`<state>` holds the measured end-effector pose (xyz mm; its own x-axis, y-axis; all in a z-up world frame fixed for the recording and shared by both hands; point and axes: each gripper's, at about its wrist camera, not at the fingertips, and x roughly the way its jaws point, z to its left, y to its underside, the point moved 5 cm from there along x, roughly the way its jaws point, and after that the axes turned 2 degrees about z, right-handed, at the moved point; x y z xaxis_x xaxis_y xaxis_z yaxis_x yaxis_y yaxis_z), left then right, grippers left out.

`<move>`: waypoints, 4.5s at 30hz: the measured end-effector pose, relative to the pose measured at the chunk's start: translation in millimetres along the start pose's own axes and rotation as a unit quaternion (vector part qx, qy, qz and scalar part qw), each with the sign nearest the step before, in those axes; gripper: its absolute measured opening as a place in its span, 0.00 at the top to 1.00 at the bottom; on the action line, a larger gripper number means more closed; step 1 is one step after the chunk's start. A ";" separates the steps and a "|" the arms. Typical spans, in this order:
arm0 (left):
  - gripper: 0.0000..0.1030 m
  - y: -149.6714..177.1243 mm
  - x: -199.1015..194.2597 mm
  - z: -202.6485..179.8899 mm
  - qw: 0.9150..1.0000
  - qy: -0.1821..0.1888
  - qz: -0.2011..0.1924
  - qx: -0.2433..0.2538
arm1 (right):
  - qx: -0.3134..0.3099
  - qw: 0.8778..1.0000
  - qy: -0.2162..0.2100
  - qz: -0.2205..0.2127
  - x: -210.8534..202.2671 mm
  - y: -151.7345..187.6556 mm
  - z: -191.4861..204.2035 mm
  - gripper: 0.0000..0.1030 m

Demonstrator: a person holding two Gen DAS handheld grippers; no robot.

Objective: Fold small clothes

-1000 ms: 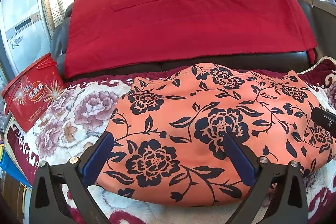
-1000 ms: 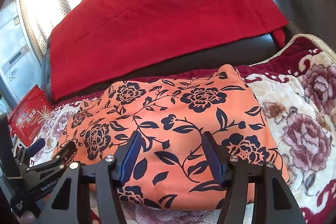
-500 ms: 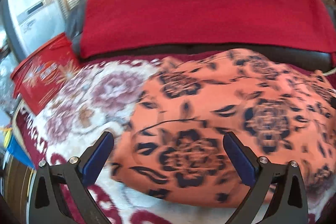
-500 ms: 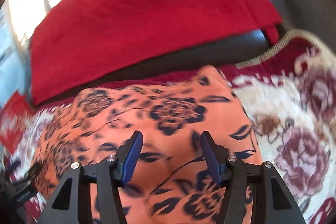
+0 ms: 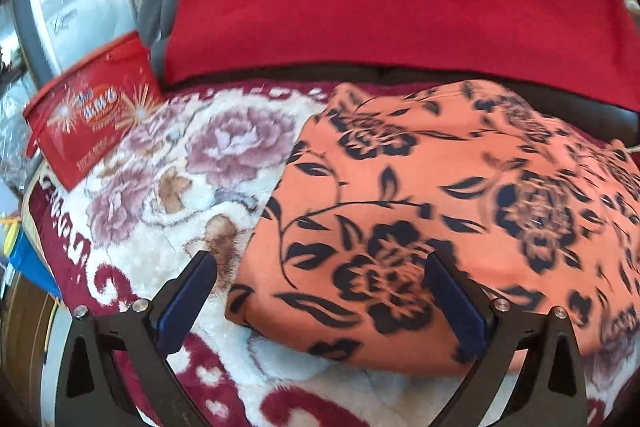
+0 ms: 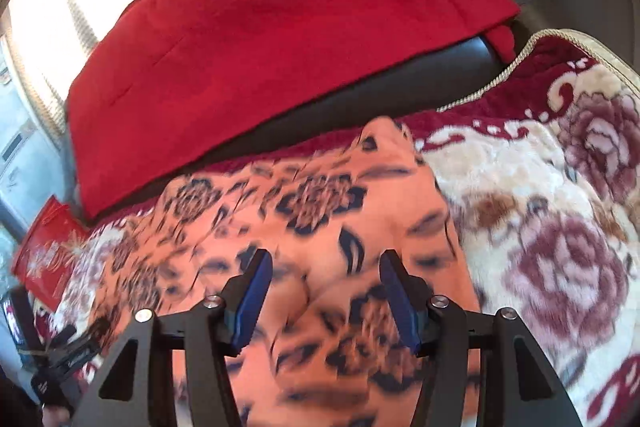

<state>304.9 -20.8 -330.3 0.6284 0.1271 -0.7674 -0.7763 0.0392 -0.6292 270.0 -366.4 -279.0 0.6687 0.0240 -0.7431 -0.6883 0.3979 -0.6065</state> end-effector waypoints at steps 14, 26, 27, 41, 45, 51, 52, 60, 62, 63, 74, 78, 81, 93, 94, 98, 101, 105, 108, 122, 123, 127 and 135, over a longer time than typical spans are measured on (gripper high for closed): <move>0.00 36.1 -89.5 -21.2 0.998 0.057 -0.029 0.015 | -0.014 1.000 0.010 0.015 -68.7 69.8 7.4 0.41; 0.00 17.8 -237.4 3.5 0.984 0.056 -0.167 0.018 | -0.070 0.991 -0.025 -0.112 -195.4 63.3 65.3 0.38; 0.00 17.3 -247.8 4.4 0.983 0.054 -0.175 0.019 | -0.071 0.990 -0.029 -0.118 -203.2 63.8 68.1 0.38; 0.00 17.7 -331.4 11.3 0.974 0.054 -0.219 0.005 | -0.098 0.982 -0.042 -0.155 -283.0 74.7 88.7 0.38; 0.00 18.9 -337.5 9.2 0.974 0.053 -0.222 0.012 | -0.101 0.980 -0.048 -0.165 -296.0 75.1 88.7 0.38; 0.00 19.9 -338.0 10.8 0.975 0.057 -0.213 0.009 | -0.112 0.976 -0.048 -0.182 -308.5 75.8 94.2 0.38; 0.00 19.7 -337.1 11.0 0.975 0.058 -0.212 0.008 | -0.116 0.975 -0.046 -0.184 -308.8 76.3 96.2 0.38; 0.00 19.9 -330.0 17.8 0.977 0.054 -0.207 0.000 | -0.120 0.978 -0.046 -0.167 -294.7 79.2 102.0 0.38; 0.00 19.5 -327.7 20.9 0.978 0.050 -0.204 -0.004 | -0.122 0.978 -0.044 -0.162 -289.9 81.4 102.8 0.38; 0.00 19.7 -326.5 22.7 0.978 0.049 -0.204 -0.006 | -0.122 0.979 -0.043 -0.160 -288.0 82.4 103.5 0.38; 0.00 19.2 -310.7 40.8 0.980 0.037 -0.192 -0.025 | -0.128 0.980 -0.039 -0.148 -273.1 87.6 115.2 0.38; 0.00 18.7 -308.5 46.9 0.980 0.033 -0.193 -0.031 | -0.132 0.978 -0.039 -0.154 -275.4 87.2 121.7 0.38; 0.00 19.0 -306.1 50.6 0.980 0.031 -0.192 -0.033 | -0.138 0.977 -0.035 -0.158 -276.3 87.8 126.6 0.38; 0.00 21.7 -287.2 51.0 0.983 0.027 -0.181 -0.033 | -0.145 0.977 -0.034 -0.153 -265.9 91.2 129.9 0.38; 0.00 21.1 -280.1 48.5 0.983 0.031 -0.176 -0.031 | -0.145 0.977 -0.033 -0.151 -262.4 91.2 128.9 0.38; 0.00 17.3 -233.0 37.7 0.989 0.071 -0.122 -0.034 | -0.114 0.985 -0.041 -0.120 -228.7 89.3 111.5 0.33; 0.00 15.6 -172.8 23.5 0.993 0.095 -0.053 -0.035 | -0.056 0.994 -0.059 -0.075 -187.4 85.4 82.7 0.33; 0.00 14.0 -92.9 -2.5 0.996 0.088 0.021 -0.021 | 0.060 0.994 -0.089 -0.009 -123.4 81.7 30.0 0.33; 0.00 7.7 -50.7 -20.8 0.996 0.082 0.033 -0.011 | 0.166 0.979 -0.109 0.037 -74.8 83.0 -12.4 0.33; 0.00 -2.1 11.7 -12.6 0.989 0.120 0.071 -0.058 | 0.319 0.943 -0.092 -0.021 12.7 52.1 -72.4 0.54; 0.00 -3.8 12.1 -6.7 0.989 0.117 0.069 -0.064 | 0.312 0.947 -0.078 -0.021 18.4 48.3 -73.6 0.73; 0.00 -11.2 17.0 40.7 0.991 0.061 0.054 -0.108 | 0.266 0.963 -0.034 -0.034 15.8 34.4 -58.6 0.77; 0.00 -12.9 23.9 133.9 0.977 -0.010 0.046 -0.206 | 0.124 0.987 -0.049 -0.087 -28.7 -29.1 62.1 0.79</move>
<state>323.3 114.5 -324.1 0.5524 0.1304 -0.8233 -0.7410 -0.3756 -0.5567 288.2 -321.7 -222.5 0.8036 0.0191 -0.5949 -0.4783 0.6155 -0.6264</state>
